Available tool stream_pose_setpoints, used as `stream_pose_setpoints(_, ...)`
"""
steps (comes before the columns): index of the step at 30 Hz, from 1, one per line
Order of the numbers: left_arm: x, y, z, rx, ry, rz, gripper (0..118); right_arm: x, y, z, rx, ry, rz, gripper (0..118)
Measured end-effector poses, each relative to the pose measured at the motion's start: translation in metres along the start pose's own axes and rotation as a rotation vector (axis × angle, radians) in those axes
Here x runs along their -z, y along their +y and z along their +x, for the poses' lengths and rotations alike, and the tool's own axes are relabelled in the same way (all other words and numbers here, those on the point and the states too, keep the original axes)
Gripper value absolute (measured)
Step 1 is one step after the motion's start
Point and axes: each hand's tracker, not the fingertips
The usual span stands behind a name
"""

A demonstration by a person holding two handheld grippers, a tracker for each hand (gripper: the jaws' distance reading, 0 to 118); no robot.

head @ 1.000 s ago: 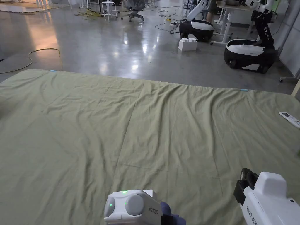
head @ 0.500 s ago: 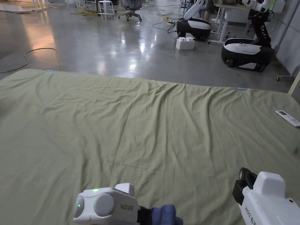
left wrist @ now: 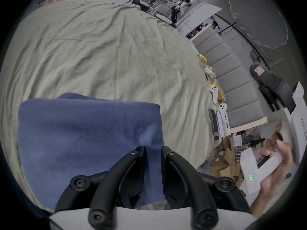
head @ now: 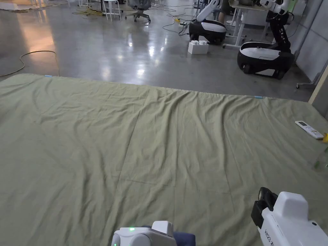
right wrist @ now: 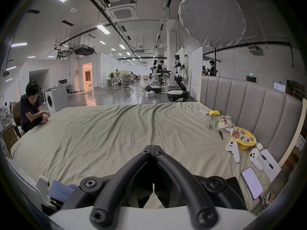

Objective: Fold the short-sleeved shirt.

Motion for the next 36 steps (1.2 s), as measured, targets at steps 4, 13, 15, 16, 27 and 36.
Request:
stream_pose_setpoints(4, 0.016, -0.012, -0.008, -0.001, 0.010, -0.004, 16, 0.000, -0.001, 0.000, -0.001, -0.001, -0.003, 1)
stream_pose_setpoints(13, -0.036, 0.002, -0.015, 0.067, -0.060, 0.139, 15, -0.003, 0.008, -0.007, -0.001, 0.011, 0.023, 1)
stream_pose_setpoints(15, -0.061, 0.012, -0.018, 0.080, -0.078, 0.217, 15, -0.004, 0.014, -0.010, -0.003, 0.012, 0.039, 1)
stream_pose_setpoints(16, -0.075, 0.017, -0.020, 0.086, -0.077, 0.272, 15, -0.004, 0.017, -0.012, -0.003, 0.013, 0.050, 1)
stream_pose_setpoints(27, -0.189, 0.052, -0.023, 0.313, 0.424, 0.905, 10, -0.004, 0.052, -0.031, -0.006, 0.001, 0.166, 1)
stream_pose_setpoints(36, -0.219, 0.056, -0.033, 0.320, 0.662, 1.109, 10, -0.008, 0.069, -0.041, -0.052, -0.014, 0.254, 1)
